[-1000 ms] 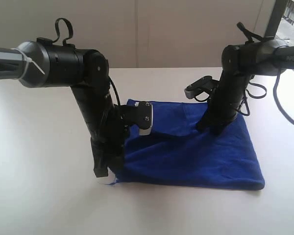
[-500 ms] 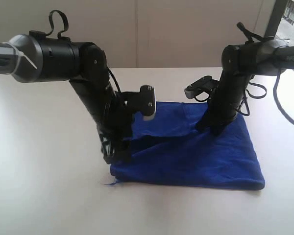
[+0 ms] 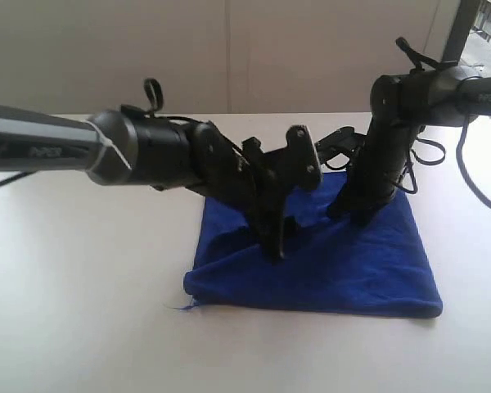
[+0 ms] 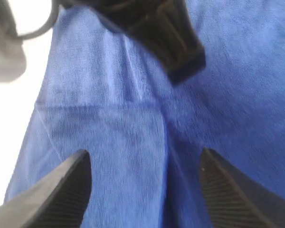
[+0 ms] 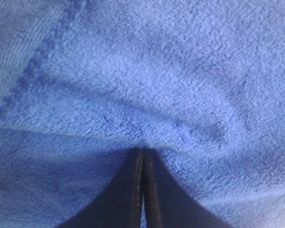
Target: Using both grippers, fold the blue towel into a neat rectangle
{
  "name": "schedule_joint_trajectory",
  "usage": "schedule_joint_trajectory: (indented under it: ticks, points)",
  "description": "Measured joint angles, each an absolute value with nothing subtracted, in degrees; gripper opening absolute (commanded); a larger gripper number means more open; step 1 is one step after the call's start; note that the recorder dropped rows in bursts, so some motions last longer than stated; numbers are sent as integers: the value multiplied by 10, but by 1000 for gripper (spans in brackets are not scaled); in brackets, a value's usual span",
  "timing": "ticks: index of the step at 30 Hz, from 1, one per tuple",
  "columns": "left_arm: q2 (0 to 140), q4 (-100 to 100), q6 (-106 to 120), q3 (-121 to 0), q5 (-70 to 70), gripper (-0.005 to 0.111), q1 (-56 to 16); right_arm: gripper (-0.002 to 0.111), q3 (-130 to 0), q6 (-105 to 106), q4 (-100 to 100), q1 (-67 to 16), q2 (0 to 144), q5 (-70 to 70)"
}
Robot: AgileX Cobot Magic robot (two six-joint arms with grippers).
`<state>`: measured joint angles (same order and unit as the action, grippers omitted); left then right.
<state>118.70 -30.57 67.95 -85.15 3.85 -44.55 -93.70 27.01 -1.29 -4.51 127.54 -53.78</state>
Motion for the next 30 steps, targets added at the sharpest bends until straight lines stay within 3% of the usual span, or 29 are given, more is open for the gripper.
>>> schedule_joint_trajectory:
  ticks: [12,24,30]
  points:
    - [1244,-307,651,-852,-101,67,-473,0,-937,270,-15,-45,1275,-538]
    - [1276,-311,618,-891,-72,66,-473,0,-937,270,-15,-45,1275,-538]
    - [1280,-311,608,-891,-85,42,-473,0,-937,270,-16,-45,1275,-538]
